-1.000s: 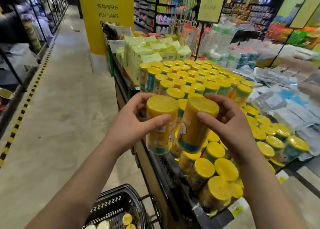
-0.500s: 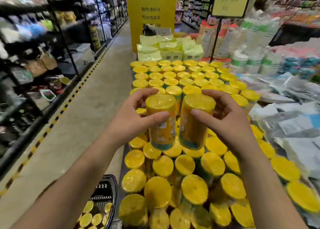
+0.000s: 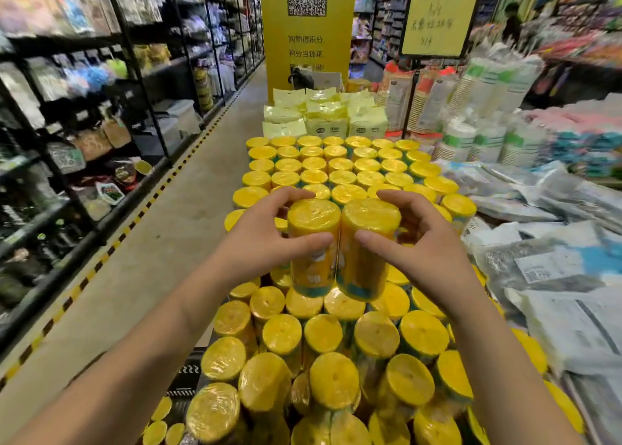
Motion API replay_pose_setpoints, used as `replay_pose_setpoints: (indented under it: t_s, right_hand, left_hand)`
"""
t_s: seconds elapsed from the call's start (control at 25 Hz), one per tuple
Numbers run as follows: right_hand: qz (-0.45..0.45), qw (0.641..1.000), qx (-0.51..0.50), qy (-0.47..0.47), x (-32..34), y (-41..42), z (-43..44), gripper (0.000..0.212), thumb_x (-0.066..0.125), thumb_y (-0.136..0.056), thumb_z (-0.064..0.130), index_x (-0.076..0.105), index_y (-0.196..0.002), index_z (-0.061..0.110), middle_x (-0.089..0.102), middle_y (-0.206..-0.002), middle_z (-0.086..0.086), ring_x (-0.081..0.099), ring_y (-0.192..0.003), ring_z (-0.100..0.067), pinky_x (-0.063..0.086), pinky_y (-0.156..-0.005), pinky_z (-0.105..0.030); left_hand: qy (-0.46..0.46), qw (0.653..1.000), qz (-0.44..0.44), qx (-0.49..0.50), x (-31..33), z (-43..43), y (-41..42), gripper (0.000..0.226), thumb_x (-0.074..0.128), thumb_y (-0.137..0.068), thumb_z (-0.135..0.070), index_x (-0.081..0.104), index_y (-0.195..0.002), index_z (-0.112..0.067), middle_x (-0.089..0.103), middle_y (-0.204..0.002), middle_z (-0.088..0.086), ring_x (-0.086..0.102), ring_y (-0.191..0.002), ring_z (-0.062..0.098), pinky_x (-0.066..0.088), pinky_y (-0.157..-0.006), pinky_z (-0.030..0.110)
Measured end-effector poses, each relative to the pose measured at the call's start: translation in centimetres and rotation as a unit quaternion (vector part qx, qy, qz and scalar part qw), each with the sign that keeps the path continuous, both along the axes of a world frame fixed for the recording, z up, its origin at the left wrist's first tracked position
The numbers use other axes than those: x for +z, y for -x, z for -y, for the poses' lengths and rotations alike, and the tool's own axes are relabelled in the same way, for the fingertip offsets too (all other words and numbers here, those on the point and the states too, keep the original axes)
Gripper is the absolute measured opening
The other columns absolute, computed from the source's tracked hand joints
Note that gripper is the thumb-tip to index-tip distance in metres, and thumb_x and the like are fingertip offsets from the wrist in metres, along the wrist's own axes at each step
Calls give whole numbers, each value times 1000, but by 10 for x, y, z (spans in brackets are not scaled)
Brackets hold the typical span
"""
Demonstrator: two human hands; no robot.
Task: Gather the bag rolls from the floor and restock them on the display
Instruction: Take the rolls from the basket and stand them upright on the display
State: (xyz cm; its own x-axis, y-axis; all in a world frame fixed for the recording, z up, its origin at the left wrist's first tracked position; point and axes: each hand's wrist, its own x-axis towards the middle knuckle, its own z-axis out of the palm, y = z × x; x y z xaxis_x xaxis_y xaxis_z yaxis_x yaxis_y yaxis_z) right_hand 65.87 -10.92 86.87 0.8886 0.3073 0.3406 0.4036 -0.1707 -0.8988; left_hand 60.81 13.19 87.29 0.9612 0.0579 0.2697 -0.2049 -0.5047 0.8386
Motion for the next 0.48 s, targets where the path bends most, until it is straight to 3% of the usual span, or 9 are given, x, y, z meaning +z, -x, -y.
replay_pose_setpoints:
  t_s: [0.16,0.36,0.48]
  right_hand:
    - [7,1000,-9,6,6,2,8,74,83,-59,59,60,-127,41,66,-119,25,64,-109,2,52,-85,-21]
    - [12,1000,-17,12,5,0,15,74,82,-59,60,59,-127,42,65,-120,28,63,-110,3,52,-86,-23]
    - [8,1000,-17,11,2,0,19,73,83,-59,60,59,-126,43,66,-118,27,64,-109,2,53,-86,-25]
  left_hand:
    - [-108,993,-3,36,-3,2,-31,70,85,-70,-55,53,-129,-36,57,-119,-21,58,-104,-1,50,-80,17]
    - [-239,970,1,35,-20,-4,-81,78,81,-72,-60,51,-136,-26,54,-136,-9,52,-123,11,48,-99,32]
    - [-253,967,-9,32,-32,-12,-97,74,81,-74,-58,53,-136,-28,56,-136,-8,52,-123,13,49,-98,33]
